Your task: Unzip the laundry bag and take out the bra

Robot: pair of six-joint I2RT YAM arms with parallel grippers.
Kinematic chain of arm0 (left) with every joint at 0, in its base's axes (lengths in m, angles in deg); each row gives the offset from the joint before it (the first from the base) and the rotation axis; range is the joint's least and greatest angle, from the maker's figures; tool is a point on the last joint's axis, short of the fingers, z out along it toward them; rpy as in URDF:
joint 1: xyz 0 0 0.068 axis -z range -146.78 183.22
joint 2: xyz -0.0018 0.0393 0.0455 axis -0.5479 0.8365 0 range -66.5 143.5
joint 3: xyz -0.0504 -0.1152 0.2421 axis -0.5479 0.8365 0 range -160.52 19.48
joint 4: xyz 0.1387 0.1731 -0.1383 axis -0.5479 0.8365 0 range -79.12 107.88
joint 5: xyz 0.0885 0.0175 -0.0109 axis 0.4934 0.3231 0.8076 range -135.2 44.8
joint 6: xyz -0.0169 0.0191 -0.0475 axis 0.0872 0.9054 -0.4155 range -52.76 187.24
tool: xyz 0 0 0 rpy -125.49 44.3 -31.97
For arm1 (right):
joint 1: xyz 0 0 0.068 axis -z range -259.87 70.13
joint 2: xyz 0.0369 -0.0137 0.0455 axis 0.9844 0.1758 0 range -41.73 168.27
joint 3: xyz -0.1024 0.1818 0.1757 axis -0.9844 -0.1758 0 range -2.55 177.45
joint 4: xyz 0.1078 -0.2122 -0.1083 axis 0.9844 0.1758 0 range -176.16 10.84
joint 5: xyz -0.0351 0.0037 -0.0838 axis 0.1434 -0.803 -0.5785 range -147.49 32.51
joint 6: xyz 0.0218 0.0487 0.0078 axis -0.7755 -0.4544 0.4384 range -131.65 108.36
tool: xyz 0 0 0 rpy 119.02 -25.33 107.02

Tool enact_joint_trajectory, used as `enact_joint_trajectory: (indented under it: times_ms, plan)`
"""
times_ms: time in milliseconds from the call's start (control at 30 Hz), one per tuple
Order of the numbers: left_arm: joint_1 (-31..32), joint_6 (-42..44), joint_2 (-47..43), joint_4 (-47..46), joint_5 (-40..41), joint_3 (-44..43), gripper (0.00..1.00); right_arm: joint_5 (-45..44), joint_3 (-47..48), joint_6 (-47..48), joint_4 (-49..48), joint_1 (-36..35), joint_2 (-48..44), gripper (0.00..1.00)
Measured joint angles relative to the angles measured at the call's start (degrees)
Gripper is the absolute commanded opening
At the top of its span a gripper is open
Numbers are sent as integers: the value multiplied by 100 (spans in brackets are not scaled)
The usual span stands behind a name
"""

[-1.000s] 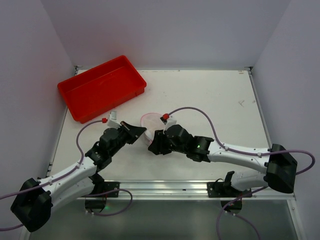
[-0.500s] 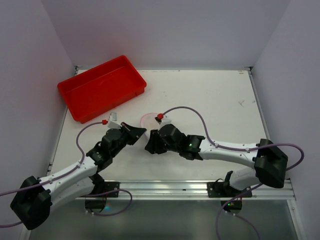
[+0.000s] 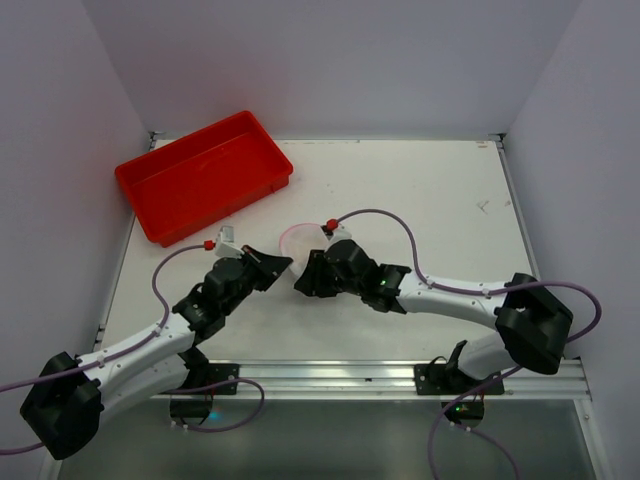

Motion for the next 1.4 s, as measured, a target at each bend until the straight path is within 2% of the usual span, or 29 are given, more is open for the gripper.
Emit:
enact_joint_trajectory:
  times_ms: [633, 933, 1400]
  plan:
    - [162, -428, 256, 37, 118, -269, 0, 282, -286, -334, -555, 50, 144, 35]
    - [269, -621, 214, 44, 212, -284, 0, 271, -713, -627, -905, 219, 138, 36]
    - [387, -885, 164, 83, 422, -284, 0, 136, -1119, -627, -1602, 236, -85, 42]
